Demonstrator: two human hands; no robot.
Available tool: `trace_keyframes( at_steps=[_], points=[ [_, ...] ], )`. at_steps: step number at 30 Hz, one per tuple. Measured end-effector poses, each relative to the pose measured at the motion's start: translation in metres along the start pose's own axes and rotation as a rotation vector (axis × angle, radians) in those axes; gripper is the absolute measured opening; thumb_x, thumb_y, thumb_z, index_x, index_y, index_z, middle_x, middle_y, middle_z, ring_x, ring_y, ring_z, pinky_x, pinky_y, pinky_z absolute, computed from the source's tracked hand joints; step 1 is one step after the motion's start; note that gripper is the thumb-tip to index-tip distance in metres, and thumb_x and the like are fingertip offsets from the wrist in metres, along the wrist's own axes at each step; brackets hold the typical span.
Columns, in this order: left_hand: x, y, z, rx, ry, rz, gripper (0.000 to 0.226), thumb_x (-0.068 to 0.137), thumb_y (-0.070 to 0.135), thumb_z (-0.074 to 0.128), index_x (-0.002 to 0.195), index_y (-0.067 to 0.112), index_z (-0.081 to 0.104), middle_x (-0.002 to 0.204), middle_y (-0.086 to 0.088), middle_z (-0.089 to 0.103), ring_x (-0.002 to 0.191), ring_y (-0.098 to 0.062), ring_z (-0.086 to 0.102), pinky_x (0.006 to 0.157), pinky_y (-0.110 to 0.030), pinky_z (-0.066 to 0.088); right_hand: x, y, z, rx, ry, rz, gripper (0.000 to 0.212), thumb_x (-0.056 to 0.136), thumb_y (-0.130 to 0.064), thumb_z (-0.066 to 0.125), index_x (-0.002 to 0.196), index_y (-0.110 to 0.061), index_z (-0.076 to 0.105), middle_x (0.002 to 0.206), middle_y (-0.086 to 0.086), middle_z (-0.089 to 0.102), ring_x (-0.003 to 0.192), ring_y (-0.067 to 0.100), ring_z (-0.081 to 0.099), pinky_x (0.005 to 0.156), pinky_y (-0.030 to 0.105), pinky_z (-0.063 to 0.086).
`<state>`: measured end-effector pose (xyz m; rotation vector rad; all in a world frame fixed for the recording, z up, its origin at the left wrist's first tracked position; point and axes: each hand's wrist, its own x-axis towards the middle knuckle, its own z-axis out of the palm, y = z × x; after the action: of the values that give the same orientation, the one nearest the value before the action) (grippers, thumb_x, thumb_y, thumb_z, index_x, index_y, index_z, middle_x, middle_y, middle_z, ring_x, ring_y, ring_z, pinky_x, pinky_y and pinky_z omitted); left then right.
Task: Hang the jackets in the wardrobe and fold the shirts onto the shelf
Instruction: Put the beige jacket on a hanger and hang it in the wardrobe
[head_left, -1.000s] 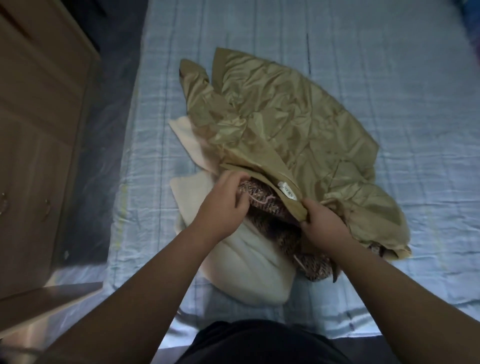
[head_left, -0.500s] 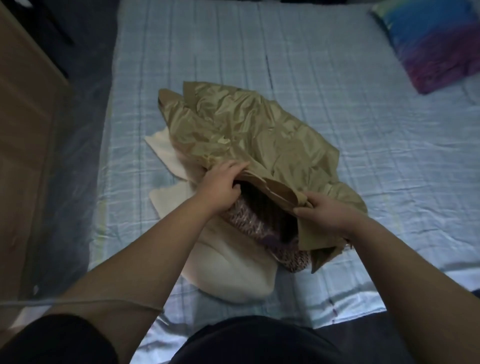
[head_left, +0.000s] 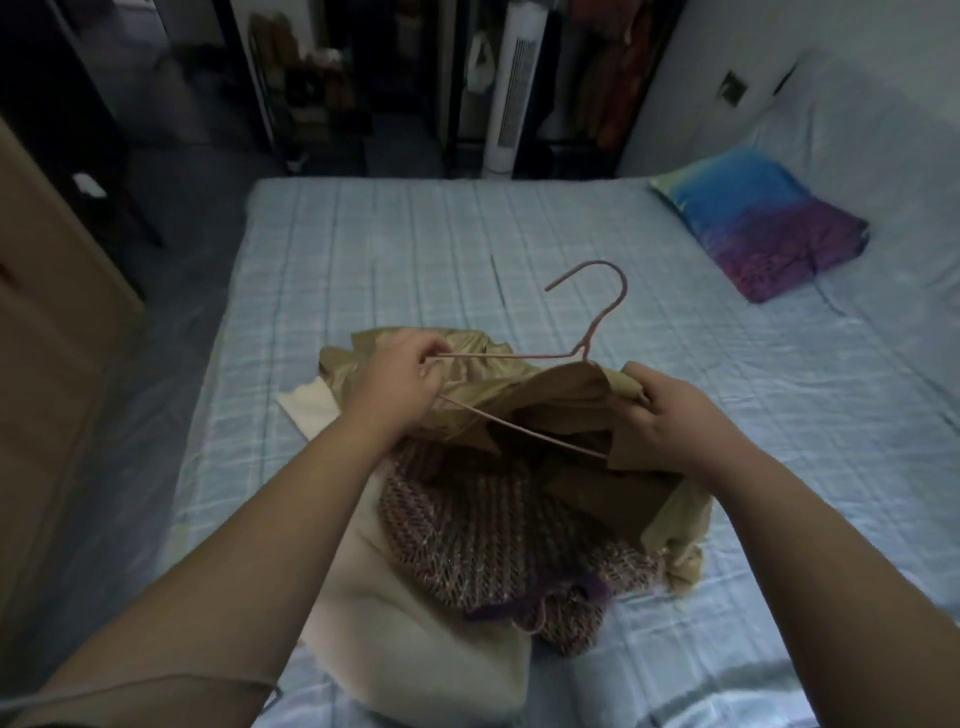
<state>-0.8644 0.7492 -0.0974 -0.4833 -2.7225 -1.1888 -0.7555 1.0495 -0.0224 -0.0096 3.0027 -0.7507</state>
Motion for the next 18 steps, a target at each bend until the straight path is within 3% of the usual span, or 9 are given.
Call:
trace_keyframes(
  at_steps=[3, 7, 9, 11, 13, 15, 18],
  points=[
    [-0.011, 0.006, 0.002, 0.023, 0.005, -0.142, 0.044, 0.081, 0.015, 0.064, 0.124, 0.023, 0.058, 0.122, -0.003, 0.056, 0.116, -0.024, 0.054, 0.1, -0.041, 0.046, -0.001, 0.017, -0.009, -0.122, -0.124, 0.01, 0.006, 0.097, -0.025, 0.055, 0.092, -0.029, 0.054, 0.091, -0.001, 0.066, 0.089, 0.026, 0.061, 0.073, 0.039, 0.046],
    [-0.058, 0.0, 0.052, -0.101, -0.206, -0.472, 0.046, 0.081, 0.02, 0.066, 0.125, 0.02, 0.05, 0.124, -0.009, 0.057, 0.107, -0.028, 0.059, 0.094, -0.039, 0.05, -0.015, 0.047, 0.001, -0.186, -0.214, 0.039, 0.011, 0.096, -0.02, 0.055, 0.102, -0.028, 0.06, 0.105, 0.004, 0.069, 0.1, 0.028, 0.062, 0.071, 0.032, 0.037],
    [-0.085, -0.001, 0.083, -0.052, -0.314, -0.511, 0.044, 0.08, 0.025, 0.063, 0.122, 0.02, 0.05, 0.117, -0.008, 0.059, 0.106, -0.03, 0.06, 0.091, -0.038, 0.051, -0.022, 0.063, 0.009, -0.154, -0.199, 0.057, 0.018, 0.097, -0.02, 0.053, 0.112, -0.024, 0.063, 0.11, 0.007, 0.069, 0.102, 0.029, 0.062, 0.072, 0.031, 0.035],
    [-0.106, 0.002, 0.114, -0.017, -0.404, -0.515, 0.048, 0.083, 0.028, 0.066, 0.127, 0.016, 0.052, 0.123, -0.009, 0.056, 0.113, -0.031, 0.058, 0.096, -0.039, 0.049, -0.029, 0.079, 0.016, -0.127, -0.176, 0.067, 0.025, 0.099, -0.022, 0.052, 0.121, -0.024, 0.062, 0.112, 0.006, 0.069, 0.103, 0.03, 0.061, 0.072, 0.031, 0.035],
    [-0.121, 0.006, 0.144, -0.023, -0.443, -0.504, 0.062, 0.082, 0.034, 0.073, 0.135, 0.013, 0.049, 0.131, -0.012, 0.051, 0.12, -0.031, 0.055, 0.101, -0.041, 0.047, -0.035, 0.089, 0.019, -0.102, -0.187, 0.061, 0.022, 0.1, -0.024, 0.051, 0.118, -0.024, 0.063, 0.108, 0.006, 0.069, 0.099, 0.03, 0.061, 0.071, 0.032, 0.035],
    [-0.127, 0.014, 0.169, -0.005, -0.413, -0.509, 0.075, 0.081, 0.038, 0.076, 0.14, 0.01, 0.039, 0.137, -0.014, 0.043, 0.125, -0.033, 0.049, 0.106, -0.042, 0.043, -0.042, 0.097, 0.018, -0.07, -0.209, 0.059, 0.015, 0.1, -0.025, 0.051, 0.109, -0.024, 0.063, 0.1, 0.003, 0.069, 0.093, 0.026, 0.061, 0.069, 0.032, 0.036],
    [-0.125, 0.029, 0.195, 0.035, -0.28, -0.477, 0.071, 0.079, 0.035, 0.078, 0.129, 0.008, 0.036, 0.134, -0.014, 0.036, 0.124, -0.036, 0.046, 0.104, -0.044, 0.042, -0.053, 0.106, 0.012, -0.024, -0.221, 0.072, 0.013, 0.1, -0.027, 0.052, 0.103, -0.029, 0.064, 0.093, -0.003, 0.069, 0.087, 0.02, 0.06, 0.067, 0.032, 0.039]
  ],
)
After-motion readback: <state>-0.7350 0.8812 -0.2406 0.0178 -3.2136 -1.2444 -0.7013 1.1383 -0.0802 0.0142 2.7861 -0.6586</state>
